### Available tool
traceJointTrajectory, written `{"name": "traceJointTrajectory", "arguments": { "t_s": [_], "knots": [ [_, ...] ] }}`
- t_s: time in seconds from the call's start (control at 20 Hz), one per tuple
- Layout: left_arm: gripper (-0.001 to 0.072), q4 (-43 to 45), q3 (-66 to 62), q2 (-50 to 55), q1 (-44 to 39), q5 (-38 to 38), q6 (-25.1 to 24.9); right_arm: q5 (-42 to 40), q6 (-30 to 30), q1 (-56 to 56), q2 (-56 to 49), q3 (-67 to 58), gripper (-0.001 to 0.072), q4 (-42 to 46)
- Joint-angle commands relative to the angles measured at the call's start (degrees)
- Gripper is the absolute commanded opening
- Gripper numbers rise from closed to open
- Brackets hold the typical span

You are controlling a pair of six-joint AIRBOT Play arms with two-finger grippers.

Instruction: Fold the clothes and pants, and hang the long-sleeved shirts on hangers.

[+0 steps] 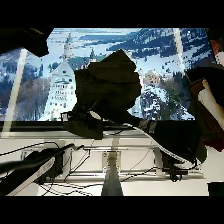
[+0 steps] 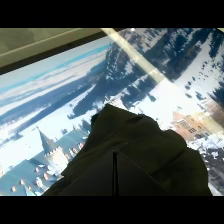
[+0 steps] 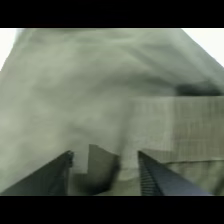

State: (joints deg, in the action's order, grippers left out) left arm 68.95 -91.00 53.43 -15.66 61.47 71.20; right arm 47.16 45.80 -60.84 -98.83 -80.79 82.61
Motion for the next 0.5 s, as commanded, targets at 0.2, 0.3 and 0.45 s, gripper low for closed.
{"name": "traceJointTrajectory", "arguments": {
  "t_s": [0.2, 0.3, 0.45],
  "knots": [
    [0.0017, 0.02, 0.02, 0.0, 0.04, -0.57, -0.02, -5.09, 6.49, 0.2, -2.78, 0.0, 0.0272, 13.4],
    [0.0017, 0.0, 0.02, 0.0, 0.04, -0.63, -0.02, -5.99, 6.91, 0.7, -2.89, -0.04, 0.003, 14.71],
    [0.0018, 1.03, 0.02, 0.17, 0.04, -0.63, -0.07, -6.47, 10.62, 3.76, -2.78, -2.64, 0.0029, 15.45]
  ]
}}
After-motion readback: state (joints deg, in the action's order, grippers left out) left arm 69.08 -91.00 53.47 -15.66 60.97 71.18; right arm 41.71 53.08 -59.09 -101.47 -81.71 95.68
